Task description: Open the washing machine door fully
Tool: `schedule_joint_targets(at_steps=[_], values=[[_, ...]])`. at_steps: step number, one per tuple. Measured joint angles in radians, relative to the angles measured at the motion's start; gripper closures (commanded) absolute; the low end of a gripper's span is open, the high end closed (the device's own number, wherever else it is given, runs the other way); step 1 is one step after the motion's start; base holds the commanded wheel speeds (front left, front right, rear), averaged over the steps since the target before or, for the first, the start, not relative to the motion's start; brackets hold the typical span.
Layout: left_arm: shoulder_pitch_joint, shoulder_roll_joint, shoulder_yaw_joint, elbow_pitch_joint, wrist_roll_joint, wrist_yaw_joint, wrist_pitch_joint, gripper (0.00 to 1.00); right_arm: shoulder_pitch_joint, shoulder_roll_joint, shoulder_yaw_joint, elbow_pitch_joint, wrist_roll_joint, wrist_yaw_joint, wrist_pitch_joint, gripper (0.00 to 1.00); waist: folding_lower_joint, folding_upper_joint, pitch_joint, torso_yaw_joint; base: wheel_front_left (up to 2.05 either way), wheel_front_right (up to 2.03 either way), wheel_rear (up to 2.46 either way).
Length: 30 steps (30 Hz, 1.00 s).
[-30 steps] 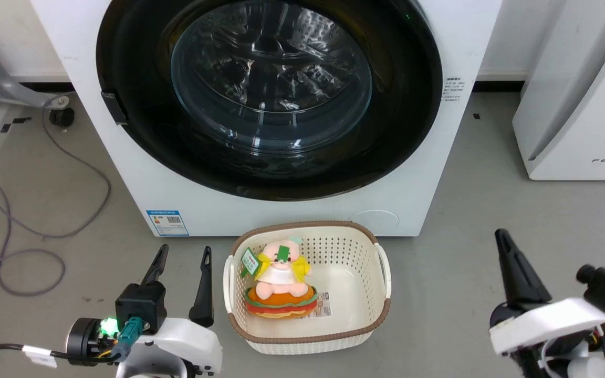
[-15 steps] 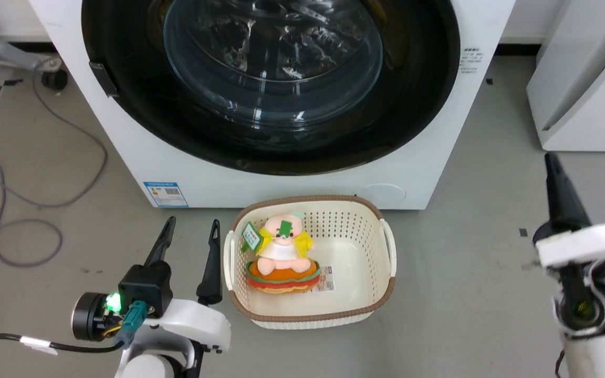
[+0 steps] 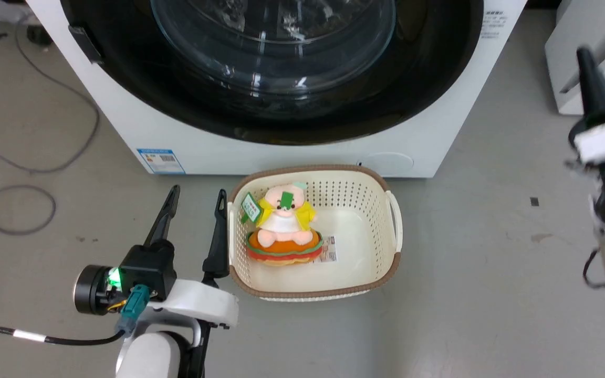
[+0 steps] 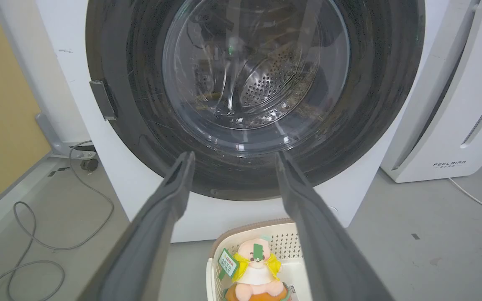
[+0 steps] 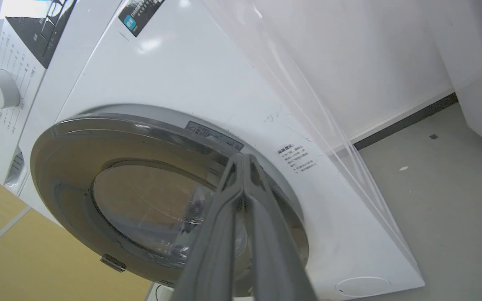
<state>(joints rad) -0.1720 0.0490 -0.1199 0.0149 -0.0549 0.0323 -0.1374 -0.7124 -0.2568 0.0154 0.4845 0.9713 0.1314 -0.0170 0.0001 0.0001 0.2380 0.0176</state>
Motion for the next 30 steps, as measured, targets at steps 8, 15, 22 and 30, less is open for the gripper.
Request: schedule_joint_targets(at_steps=[8, 15, 22, 30], values=[[-0.04, 0.0, -0.024, -0.013, -0.004, 0.009, -0.015, 0.0, -0.22, -0.034, 0.08, 0.109, 0.072, 0.0, 0.074, 1.0, 0.0, 0.0, 0.06, 0.009, 0.0, 0.0, 0.0], [-0.06, 0.0, -0.038, -0.019, -0.011, 0.018, -0.032, 0.0, -0.398, -0.054, 0.156, 0.221, 0.124, 0.0, 0.16, 1.0, 0.0, 0.0, 0.099, 0.018, 0.0, 0.0, 0.0], [-0.085, 0.0, -0.056, -0.023, -0.02, 0.027, -0.045, 0.0, -0.571, -0.066, 0.252, 0.316, 0.158, 0.0, 0.294, 1.0, 0.0, 0.0, 0.14, 0.026, 0.0, 0.0, 0.0], [-0.107, 0.0, -0.073, -0.024, -0.038, 0.037, -0.059, 0.0, -0.699, -0.075, 0.324, 0.39, 0.223, 0.0, 0.408, 1.0, 0.0, 0.0, 0.183, 0.034, 0.0, 0.0, 0.0]])
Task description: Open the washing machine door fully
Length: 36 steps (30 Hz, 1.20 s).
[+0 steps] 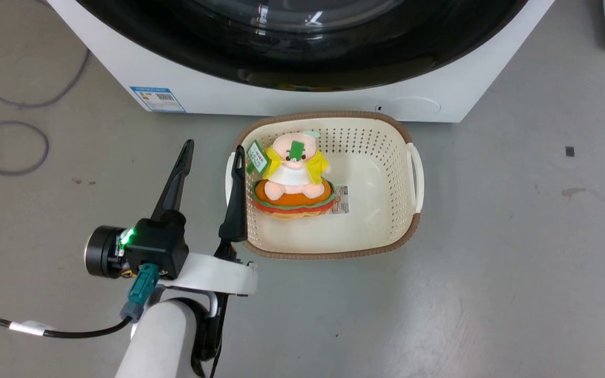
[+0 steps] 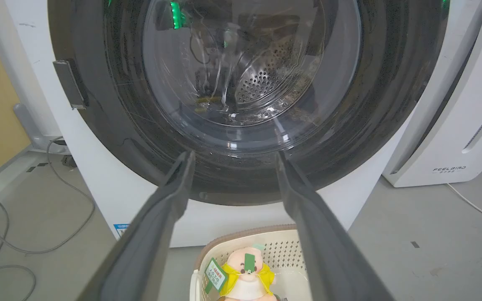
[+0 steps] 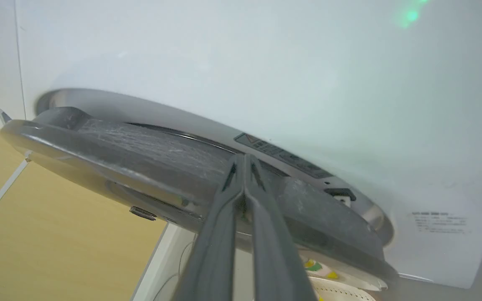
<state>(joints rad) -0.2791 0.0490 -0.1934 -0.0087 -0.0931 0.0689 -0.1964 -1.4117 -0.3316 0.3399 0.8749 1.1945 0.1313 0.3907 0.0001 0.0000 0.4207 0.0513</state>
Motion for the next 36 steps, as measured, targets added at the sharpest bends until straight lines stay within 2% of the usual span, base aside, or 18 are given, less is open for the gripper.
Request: schedule_joint_targets(at_steps=[9, 22, 28, 36], values=[[-0.036, 0.0, -0.023, -0.002, -0.012, 0.012, -0.021, 0.0, -0.125, -0.025, 0.06, 0.051, 0.1, 0.0, 0.138, 1.0, 0.0, 0.0, 0.053, 0.005, 0.0, 0.0, 0.0], [-0.068, -0.001, -0.056, 0.004, -0.027, 0.026, -0.048, 0.0, -0.212, -0.086, 0.136, 0.085, 0.272, 0.0, 0.37, 1.0, 0.0, 0.0, 0.092, 0.003, 0.0, 0.0, 0.0], [-0.084, -0.001, -0.064, 0.012, -0.032, 0.028, -0.06, 0.0, -0.235, -0.108, 0.164, 0.087, 0.348, 0.0, 0.443, 1.0, 0.0, 0.0, 0.102, 0.002, 0.0, 0.0, 0.0], [-0.088, -0.001, -0.065, 0.022, -0.033, 0.029, -0.06, 0.0, -0.198, -0.118, 0.167, 0.051, 0.37, 0.0, 0.487, 1.0, 0.0, 0.0, 0.071, -0.002, 0.0, 0.0, 0.0]])
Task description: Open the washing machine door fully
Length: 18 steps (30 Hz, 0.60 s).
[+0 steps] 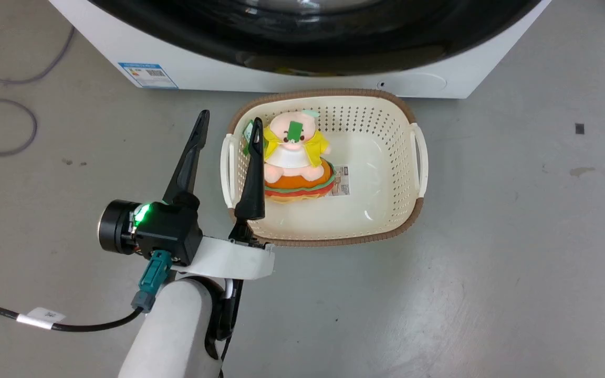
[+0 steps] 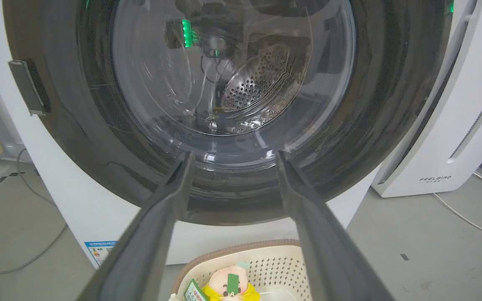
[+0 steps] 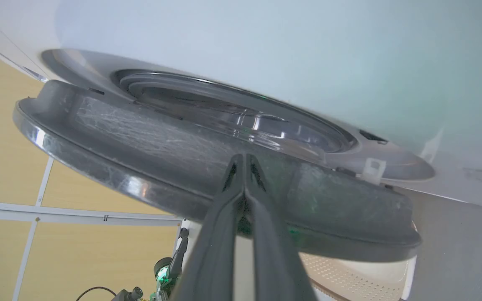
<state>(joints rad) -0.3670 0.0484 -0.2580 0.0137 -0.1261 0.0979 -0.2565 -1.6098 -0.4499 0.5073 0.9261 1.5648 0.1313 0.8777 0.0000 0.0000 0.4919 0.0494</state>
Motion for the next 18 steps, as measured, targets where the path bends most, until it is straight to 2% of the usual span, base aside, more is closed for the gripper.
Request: schedule_joint_targets(at_steps=[10, 18], values=[[0.0, 0.0, -0.001, 0.019, 0.0, 0.0, 0.0, 0.0, 0.102, -0.009, 0.008, -0.053, 0.02, 0.0, 0.04, 1.0, 0.0, 0.0, -0.037, -0.007, 0.0, 0.0, 0.0], [0.042, 0.0, -0.003, 0.047, 0.0, -0.01, 0.0, 0.0, 0.233, -0.015, 0.009, -0.101, 0.051, 0.0, 0.053, 1.0, 0.0, 0.0, -0.11, -0.006, 0.0, 0.0, 0.0]])
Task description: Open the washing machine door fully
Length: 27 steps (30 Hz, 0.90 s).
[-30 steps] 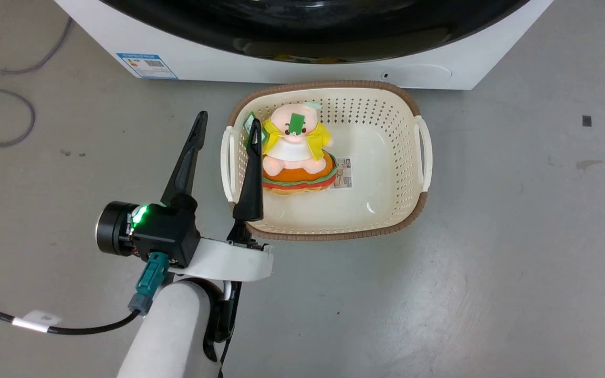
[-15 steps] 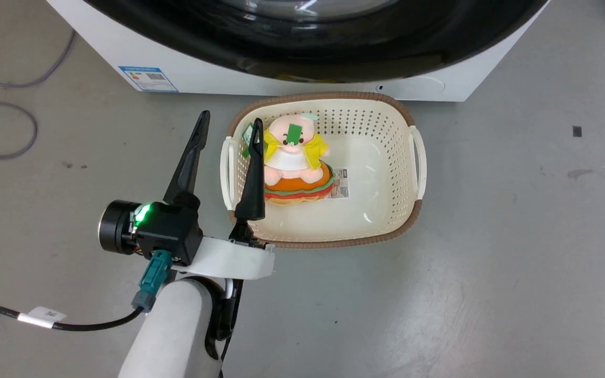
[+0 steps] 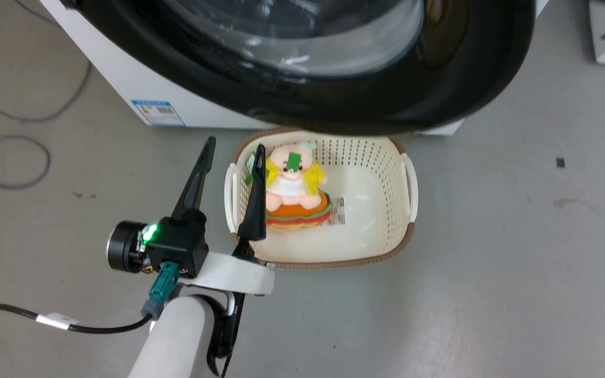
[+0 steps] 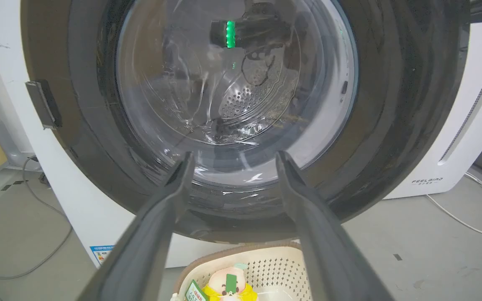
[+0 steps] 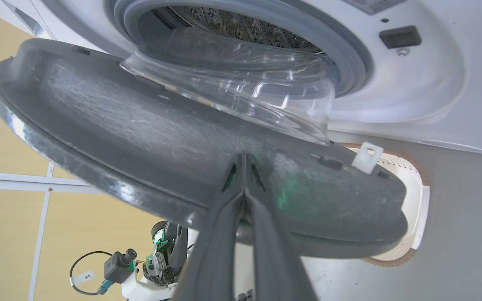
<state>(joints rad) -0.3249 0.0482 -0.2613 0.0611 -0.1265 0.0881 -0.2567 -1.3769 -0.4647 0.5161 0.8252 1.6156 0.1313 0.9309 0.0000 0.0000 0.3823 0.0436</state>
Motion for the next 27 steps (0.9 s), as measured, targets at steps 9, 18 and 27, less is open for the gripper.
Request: schedule_joint_targets(at_steps=[9, 18, 27], values=[[0.064, 0.0, 0.015, 0.027, 0.0, -0.012, -0.001, 0.0, 0.166, 0.002, 0.005, -0.077, 0.053, 0.0, 0.017, 1.0, 0.0, 0.0, -0.096, 0.005, 0.0, 0.0, 0.0], [0.121, 0.0, 0.025, 0.053, 0.0, -0.013, -0.001, 0.0, 0.306, 0.013, 0.032, -0.176, 0.114, -0.002, 0.045, 1.0, -0.0001, 0.0, -0.181, 0.001, 0.0, 0.0, 0.0], [0.142, 0.0, 0.032, 0.069, 0.0, -0.021, -0.001, 0.0, 0.412, 0.015, 0.089, -0.324, 0.182, -0.001, 0.063, 1.0, -0.0002, 0.0, -0.227, -0.007, 0.0, 0.0, 0.0]])
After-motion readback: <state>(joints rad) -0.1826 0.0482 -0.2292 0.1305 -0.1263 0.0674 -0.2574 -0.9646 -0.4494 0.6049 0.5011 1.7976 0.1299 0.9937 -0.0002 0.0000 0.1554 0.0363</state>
